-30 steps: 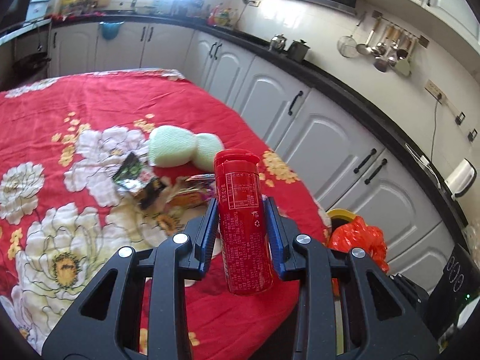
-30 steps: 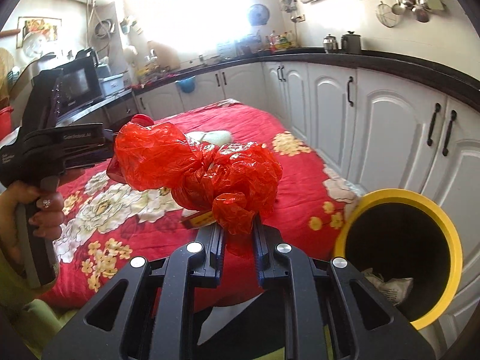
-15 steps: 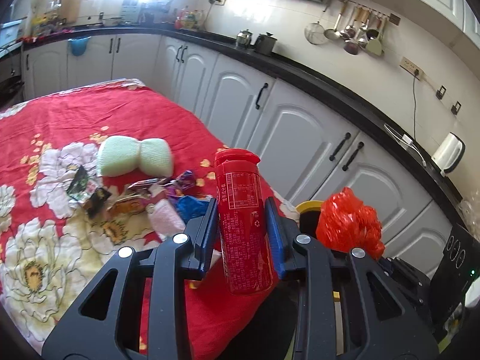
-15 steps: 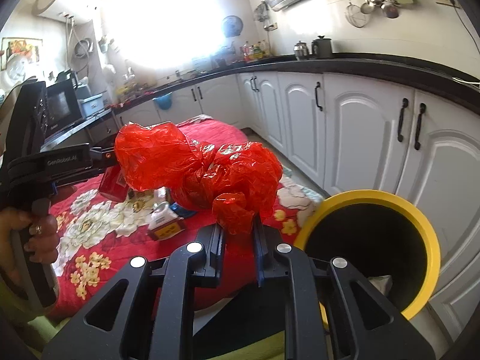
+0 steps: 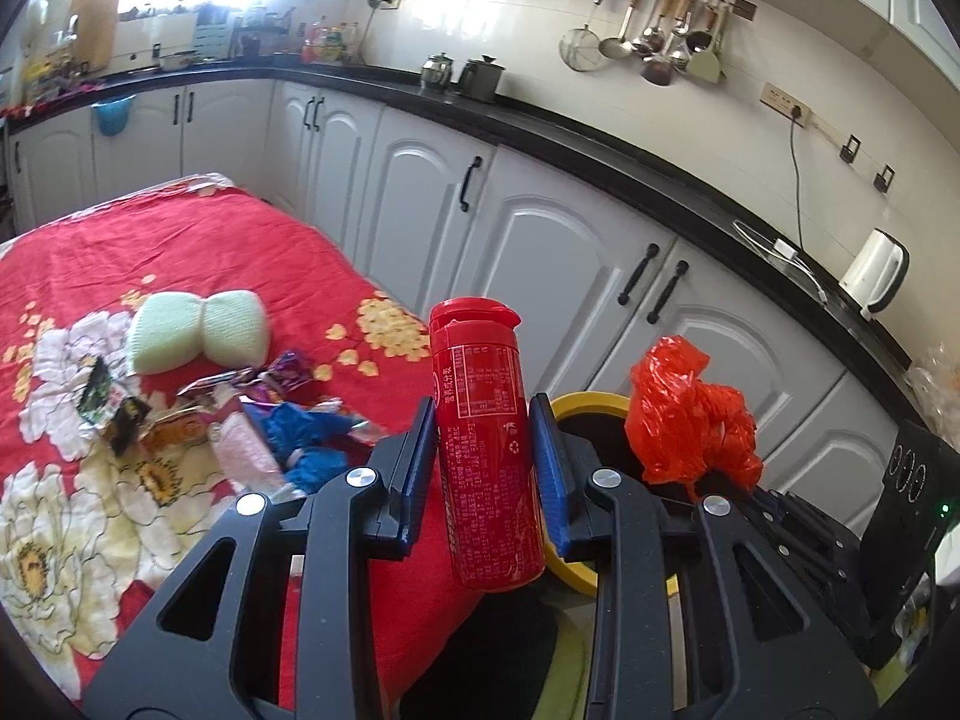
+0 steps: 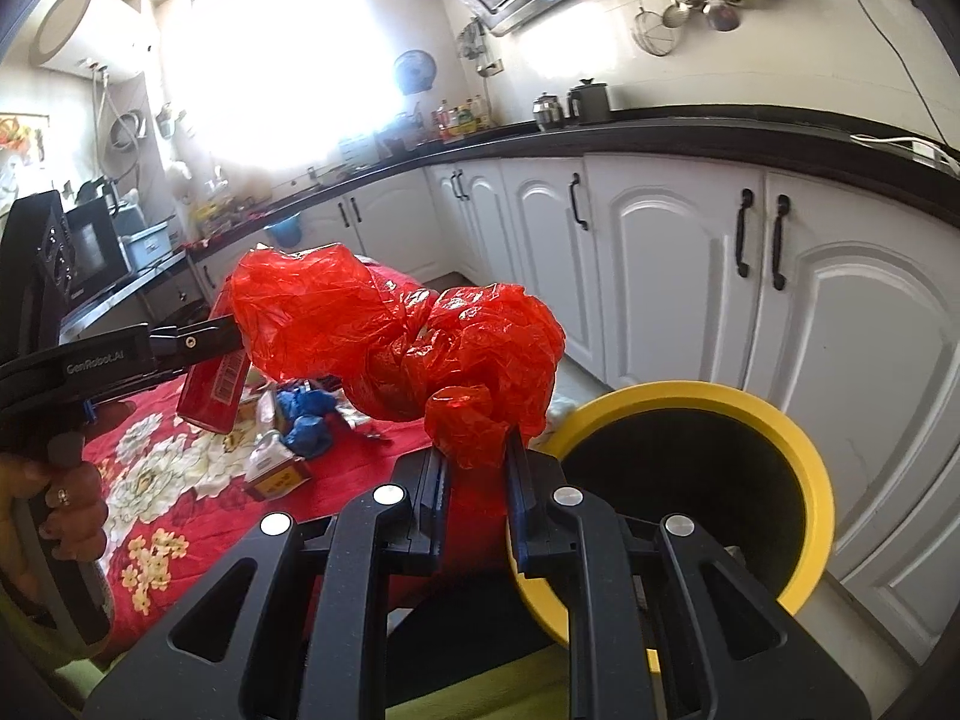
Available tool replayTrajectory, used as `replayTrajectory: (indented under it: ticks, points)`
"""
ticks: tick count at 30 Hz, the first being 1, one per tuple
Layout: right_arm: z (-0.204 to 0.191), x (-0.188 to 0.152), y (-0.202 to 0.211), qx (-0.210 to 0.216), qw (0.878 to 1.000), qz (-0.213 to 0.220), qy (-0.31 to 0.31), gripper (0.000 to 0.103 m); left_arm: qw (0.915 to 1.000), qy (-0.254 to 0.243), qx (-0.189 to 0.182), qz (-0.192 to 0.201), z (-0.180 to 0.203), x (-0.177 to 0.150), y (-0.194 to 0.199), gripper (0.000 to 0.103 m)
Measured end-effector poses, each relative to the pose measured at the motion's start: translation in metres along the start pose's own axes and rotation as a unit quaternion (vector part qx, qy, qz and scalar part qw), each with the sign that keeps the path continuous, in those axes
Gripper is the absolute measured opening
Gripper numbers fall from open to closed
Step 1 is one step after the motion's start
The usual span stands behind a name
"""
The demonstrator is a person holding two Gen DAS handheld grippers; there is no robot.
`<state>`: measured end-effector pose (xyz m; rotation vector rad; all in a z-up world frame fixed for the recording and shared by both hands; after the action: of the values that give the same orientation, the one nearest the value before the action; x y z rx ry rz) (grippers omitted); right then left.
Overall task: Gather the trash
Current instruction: 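Carry the red can and red bag over the bin with both tools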
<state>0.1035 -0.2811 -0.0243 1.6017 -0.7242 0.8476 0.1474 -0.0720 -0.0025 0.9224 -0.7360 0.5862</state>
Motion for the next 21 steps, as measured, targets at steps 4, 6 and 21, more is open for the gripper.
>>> replayTrajectory:
  ticks: [4, 6, 21]
  points:
    - [0.013, 0.000, 0.000, -0.012, 1.000, 0.002, -0.011, 0.015, 0.9999, -0.012, -0.011, -0.004, 0.015, -0.001, -0.010, 0.024]
    - [0.020, 0.000, 0.000, -0.019, 1.000, 0.003, -0.016, 0.015, 0.9997, -0.017, -0.018, -0.006, 0.021, -0.001, -0.016, 0.024]
    - [0.073, -0.007, -0.006, -0.068, 0.996, -0.005, -0.057, 0.015, 0.9975, -0.036, -0.054, -0.025, 0.064, -0.008, -0.059, 0.024]
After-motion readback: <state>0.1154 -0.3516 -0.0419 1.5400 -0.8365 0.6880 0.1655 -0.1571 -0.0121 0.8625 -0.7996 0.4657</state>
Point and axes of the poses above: each gripper's, at about its wrist camera, not at the fingertips, and y roughly against the way its jaws point, z to its right, x to its top, the point moved 3 cm from there along -y, roughly the way its jaws point, and after that the axes turned 13 degrees about -x, right-handed, at the moved point
